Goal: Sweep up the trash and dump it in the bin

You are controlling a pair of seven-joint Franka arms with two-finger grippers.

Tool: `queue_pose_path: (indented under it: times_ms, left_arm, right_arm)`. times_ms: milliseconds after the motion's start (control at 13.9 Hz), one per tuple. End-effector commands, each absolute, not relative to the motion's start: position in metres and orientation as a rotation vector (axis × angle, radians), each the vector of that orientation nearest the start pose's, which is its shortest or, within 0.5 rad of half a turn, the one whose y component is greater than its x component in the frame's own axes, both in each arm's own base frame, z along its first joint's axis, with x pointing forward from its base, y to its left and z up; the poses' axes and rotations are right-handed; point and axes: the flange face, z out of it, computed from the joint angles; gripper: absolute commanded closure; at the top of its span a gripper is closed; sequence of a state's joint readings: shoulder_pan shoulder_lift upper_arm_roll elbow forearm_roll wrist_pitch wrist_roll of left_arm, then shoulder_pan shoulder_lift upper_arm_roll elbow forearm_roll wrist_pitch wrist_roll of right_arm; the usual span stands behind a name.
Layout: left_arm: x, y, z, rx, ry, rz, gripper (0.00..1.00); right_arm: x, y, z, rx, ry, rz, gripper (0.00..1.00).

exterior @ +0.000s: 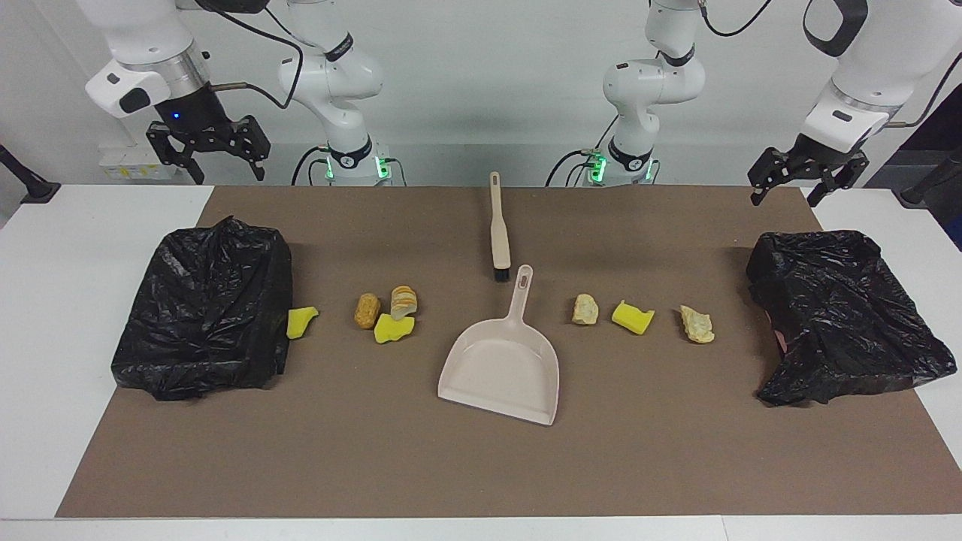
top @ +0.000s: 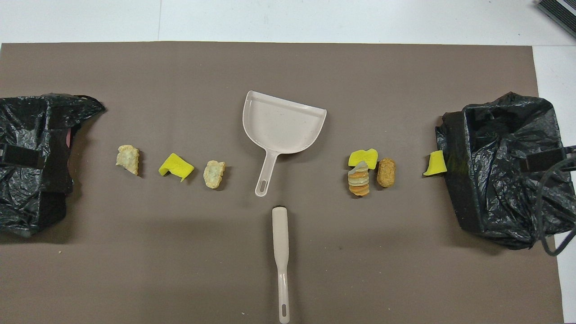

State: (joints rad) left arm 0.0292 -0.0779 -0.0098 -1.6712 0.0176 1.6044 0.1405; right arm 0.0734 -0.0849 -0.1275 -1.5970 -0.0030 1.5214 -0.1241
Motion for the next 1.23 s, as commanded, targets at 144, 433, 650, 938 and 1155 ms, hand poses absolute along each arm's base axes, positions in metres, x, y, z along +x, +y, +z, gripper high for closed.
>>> queue_pose_path:
  times_ms: [144, 433, 650, 938, 1155]
  left_arm:
    - [0.532, 0.012, 0.623, -3.107, 0.204, -0.032, 0.00]
    - [0.533, 0.008, 0.632, -3.104, 0.206, -0.073, 0.00]
    - [0.535, 0.005, 0.635, -3.127, 0.195, -0.122, 0.00]
    - [0.534, -0.019, 0.603, -3.141, 0.285, -0.023, 0.00]
    - [0.524, -0.038, 0.599, -3.137, 0.341, 0.035, 0.00]
  right_arm:
    - [0.519, -0.033, 0.655, -3.145, -0.099, -0.049, 0.00]
    - [0.519, -0.033, 0.655, -3.147, -0.101, -0.049, 0.00]
    - [0.519, -0.035, 0.655, -3.147, -0.101, -0.049, 0.00]
    - [0.519, -0.034, 0.655, -3.147, -0.103, -0.049, 0.00]
    - [0.519, -0.035, 0.655, -3.147, -0.099, -0.049, 0.00]
